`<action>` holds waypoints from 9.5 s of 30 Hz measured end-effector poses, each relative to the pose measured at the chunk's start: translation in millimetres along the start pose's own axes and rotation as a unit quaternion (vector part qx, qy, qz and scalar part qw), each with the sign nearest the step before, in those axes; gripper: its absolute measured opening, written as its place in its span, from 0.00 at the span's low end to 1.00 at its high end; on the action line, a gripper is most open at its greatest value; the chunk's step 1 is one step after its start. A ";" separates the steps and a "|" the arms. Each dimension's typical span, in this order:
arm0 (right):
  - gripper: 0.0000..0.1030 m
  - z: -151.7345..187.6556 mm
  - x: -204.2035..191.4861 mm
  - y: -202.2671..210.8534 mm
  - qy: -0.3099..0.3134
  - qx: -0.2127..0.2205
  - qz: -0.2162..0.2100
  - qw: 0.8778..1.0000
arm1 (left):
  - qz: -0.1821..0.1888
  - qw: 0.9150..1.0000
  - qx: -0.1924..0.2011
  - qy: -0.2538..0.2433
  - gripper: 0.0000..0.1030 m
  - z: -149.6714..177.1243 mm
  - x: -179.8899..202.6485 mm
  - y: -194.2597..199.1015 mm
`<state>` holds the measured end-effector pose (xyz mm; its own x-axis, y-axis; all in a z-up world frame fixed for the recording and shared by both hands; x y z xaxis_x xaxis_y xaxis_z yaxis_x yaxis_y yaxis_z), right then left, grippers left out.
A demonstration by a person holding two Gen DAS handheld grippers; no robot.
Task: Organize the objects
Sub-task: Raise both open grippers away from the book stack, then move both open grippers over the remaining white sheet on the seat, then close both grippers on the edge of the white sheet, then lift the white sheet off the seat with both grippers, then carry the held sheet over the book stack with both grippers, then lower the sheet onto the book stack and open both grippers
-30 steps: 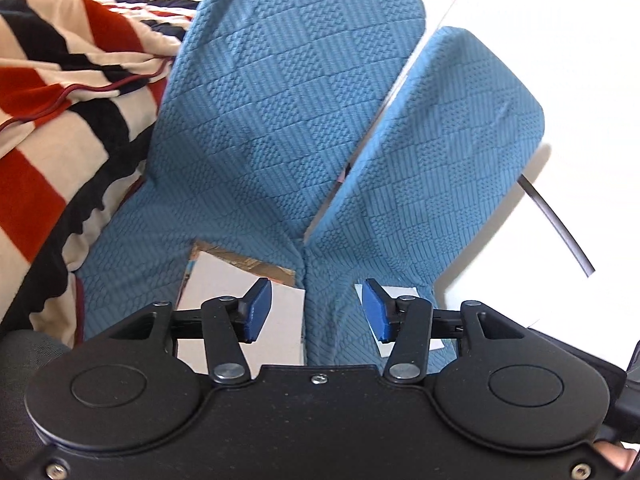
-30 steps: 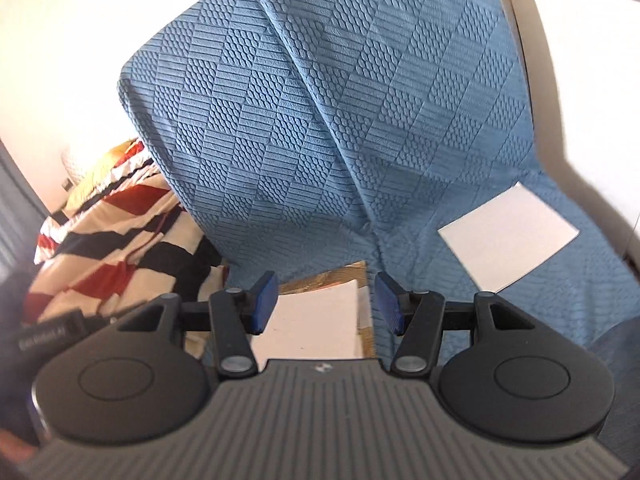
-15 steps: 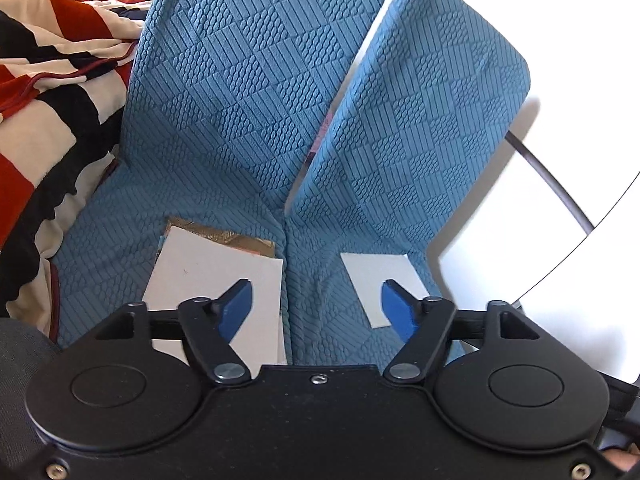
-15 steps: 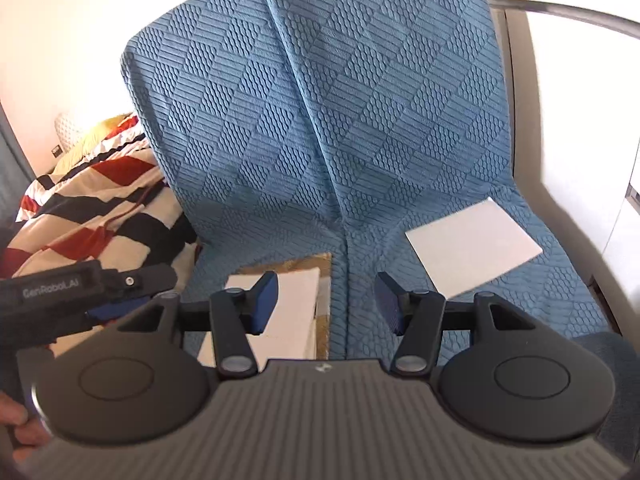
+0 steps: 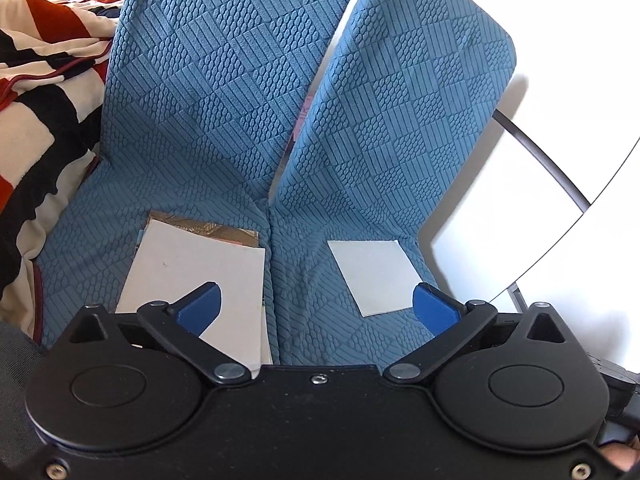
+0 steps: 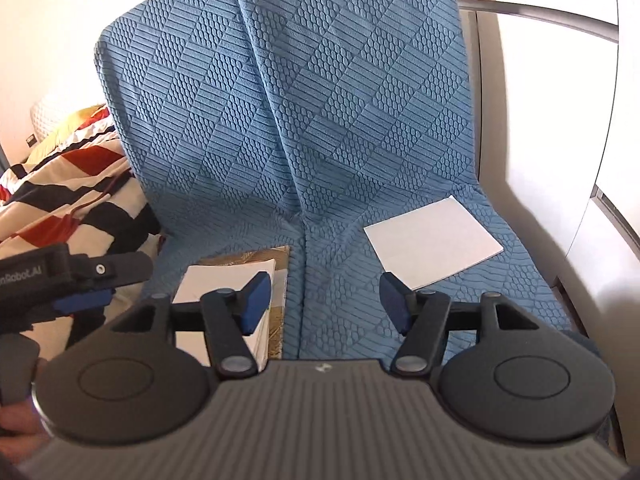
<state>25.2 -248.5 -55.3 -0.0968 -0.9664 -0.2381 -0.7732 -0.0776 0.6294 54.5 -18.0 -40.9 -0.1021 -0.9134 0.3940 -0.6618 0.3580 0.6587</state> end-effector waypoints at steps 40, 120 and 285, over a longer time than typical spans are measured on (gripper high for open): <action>0.99 3.0 88.7 -4.6 -0.032 -0.004 0.041 0.999 | 0.000 0.999 -0.034 -0.039 0.99 18.4 64.8 -51.3; 0.41 11.9 292.2 -248.8 -0.361 0.000 -0.147 0.921 | 0.054 0.978 -0.202 0.000 0.08 29.0 89.4 -370.6; 0.29 -82.9 -33.8 -270.2 0.005 -0.216 -0.132 0.967 | -0.075 0.992 -0.097 0.040 0.49 8.5 -27.0 -84.2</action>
<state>289.3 -215.2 -156.0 0.0760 -0.9013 -0.4264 -0.4363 -0.4146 0.7986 106.7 -25.1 -112.5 0.0521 -0.9438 0.3263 -0.5087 0.2561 0.8220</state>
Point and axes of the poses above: each gripper's, at about its wrist camera, not at the fingertips, and y roughly against the way its jaws point, x to its right, z to its underside, the point moved 1 cm from there along -y, roughly the way its jaws point, and after that the axes turned 2 degrees about -x, right-handed, at the moved point
